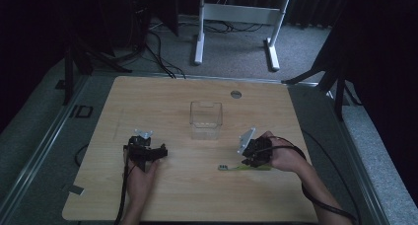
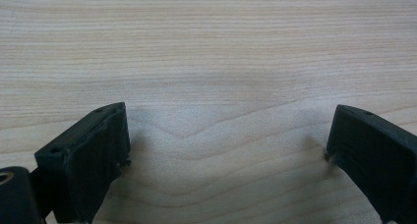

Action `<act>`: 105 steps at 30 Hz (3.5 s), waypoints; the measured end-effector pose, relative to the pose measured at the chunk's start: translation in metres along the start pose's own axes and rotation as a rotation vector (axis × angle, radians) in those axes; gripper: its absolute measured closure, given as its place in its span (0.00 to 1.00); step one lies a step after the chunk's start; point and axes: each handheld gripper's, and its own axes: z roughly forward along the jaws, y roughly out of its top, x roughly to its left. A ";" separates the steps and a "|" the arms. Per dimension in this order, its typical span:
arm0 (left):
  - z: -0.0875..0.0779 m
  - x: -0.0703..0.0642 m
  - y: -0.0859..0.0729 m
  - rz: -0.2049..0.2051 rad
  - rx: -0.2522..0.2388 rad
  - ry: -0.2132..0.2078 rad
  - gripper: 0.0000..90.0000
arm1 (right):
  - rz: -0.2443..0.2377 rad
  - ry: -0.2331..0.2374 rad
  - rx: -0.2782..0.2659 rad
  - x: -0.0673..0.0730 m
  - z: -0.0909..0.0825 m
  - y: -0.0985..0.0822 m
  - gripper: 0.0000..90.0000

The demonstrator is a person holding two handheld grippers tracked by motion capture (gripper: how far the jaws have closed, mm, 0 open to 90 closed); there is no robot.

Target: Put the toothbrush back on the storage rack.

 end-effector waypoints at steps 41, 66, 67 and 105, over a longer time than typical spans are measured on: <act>0.000 0.000 0.000 0.000 0.000 0.000 0.03 | -0.033 0.047 0.052 0.001 0.012 0.005 0.79; 0.000 0.000 0.000 0.000 0.000 0.000 0.03 | -0.065 0.074 0.097 0.003 0.019 0.008 0.80; 0.000 0.000 0.000 0.000 0.000 0.000 0.03 | -0.065 0.075 0.098 0.003 0.019 0.008 0.80; 0.000 0.000 0.000 0.000 0.000 0.000 0.03 | -0.092 0.108 0.180 0.004 0.033 0.011 0.82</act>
